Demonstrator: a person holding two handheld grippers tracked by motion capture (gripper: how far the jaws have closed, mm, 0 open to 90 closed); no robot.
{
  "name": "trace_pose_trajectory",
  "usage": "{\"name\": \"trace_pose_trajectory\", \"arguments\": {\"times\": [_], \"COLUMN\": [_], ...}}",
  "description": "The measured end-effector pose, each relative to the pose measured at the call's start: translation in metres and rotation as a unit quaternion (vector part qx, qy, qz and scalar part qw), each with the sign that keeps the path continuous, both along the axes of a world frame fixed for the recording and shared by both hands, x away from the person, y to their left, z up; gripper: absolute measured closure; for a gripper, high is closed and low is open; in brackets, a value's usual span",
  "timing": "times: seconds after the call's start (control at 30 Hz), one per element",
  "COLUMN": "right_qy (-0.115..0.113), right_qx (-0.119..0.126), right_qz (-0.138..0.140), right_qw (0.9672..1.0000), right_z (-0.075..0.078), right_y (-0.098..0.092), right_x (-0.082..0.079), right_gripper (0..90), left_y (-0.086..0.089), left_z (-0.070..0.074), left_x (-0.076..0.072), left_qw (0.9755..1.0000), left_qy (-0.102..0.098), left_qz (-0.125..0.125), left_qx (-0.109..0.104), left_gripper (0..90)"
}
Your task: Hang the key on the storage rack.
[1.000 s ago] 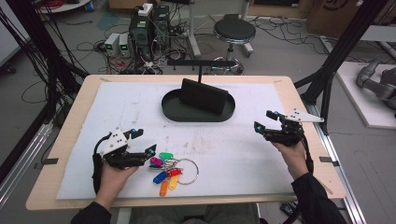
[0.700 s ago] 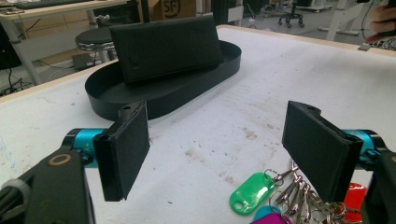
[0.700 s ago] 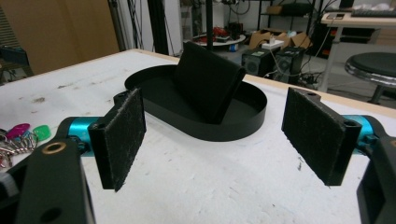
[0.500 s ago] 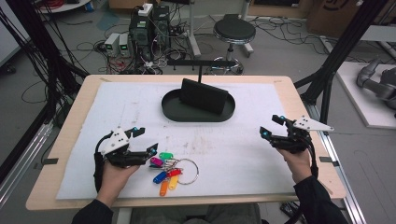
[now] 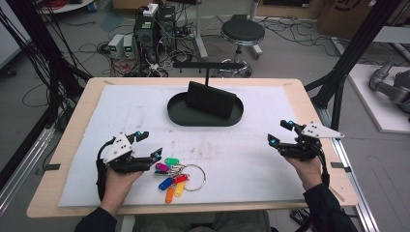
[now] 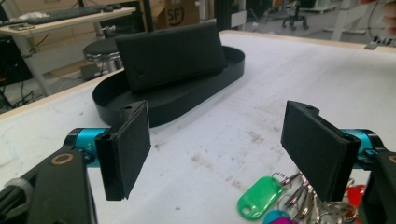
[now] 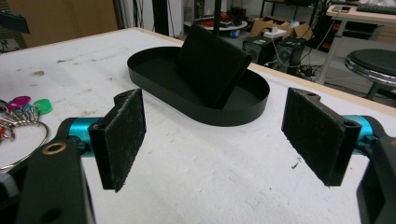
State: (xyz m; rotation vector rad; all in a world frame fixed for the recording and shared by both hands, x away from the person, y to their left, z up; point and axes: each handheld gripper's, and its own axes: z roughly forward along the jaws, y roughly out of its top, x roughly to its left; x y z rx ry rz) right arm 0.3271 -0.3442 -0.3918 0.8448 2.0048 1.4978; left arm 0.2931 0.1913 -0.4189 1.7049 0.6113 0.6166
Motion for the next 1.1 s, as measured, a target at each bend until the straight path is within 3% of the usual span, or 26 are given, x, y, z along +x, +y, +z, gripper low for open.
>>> {"name": "trace_pose_trajectory", "arguments": {"times": [0.1,0.23,0.37,0.53,0.7,0.9,1.1], "right_qy": [-0.002,-0.003,0.001,0.002,0.004,0.007,0.009], "right_qx": [-0.002,0.001,0.0,-0.002,-0.004,-0.004,-0.01], "right_qz": [-0.002,-0.011,-0.013,-0.013,-0.01,-0.008,-0.005], "right_qw": [1.0,0.9999,0.9999,0.9999,0.9999,0.9999,0.9999], "right_z": [0.0,-0.001,-0.003,-0.003,-0.004,-0.005,-0.005], "right_y": [-0.002,-0.004,-0.004,-0.002,0.0,0.0,0.001], "right_x": [-0.001,-0.002,-0.001,-0.001,0.0,0.0,0.0], "right_gripper": [24.1,24.1,24.1,24.1,24.1,24.1,24.2], "left_y": [-0.005,-0.013,-0.022,-0.03,-0.04,-0.057,-0.066], "left_z": [0.002,0.004,0.004,0.0,-0.002,-0.002,-0.005], "left_x": [-0.002,-0.002,0.0,0.007,0.013,0.02,0.025], "left_qw": [0.9999,0.9993,0.9987,0.995,0.9937,0.9886,0.9843], "left_qy": [0.002,0.032,0.042,0.09,0.095,0.104,0.115], "left_qz": [-0.01,-0.014,-0.026,-0.036,-0.058,-0.108,-0.133], "left_qx": [-0.005,-0.011,-0.011,-0.025,-0.013,0.01,0.019], "left_gripper": [24.1,22.4,22.1,22.7,28.5,39.6,47.3]}}
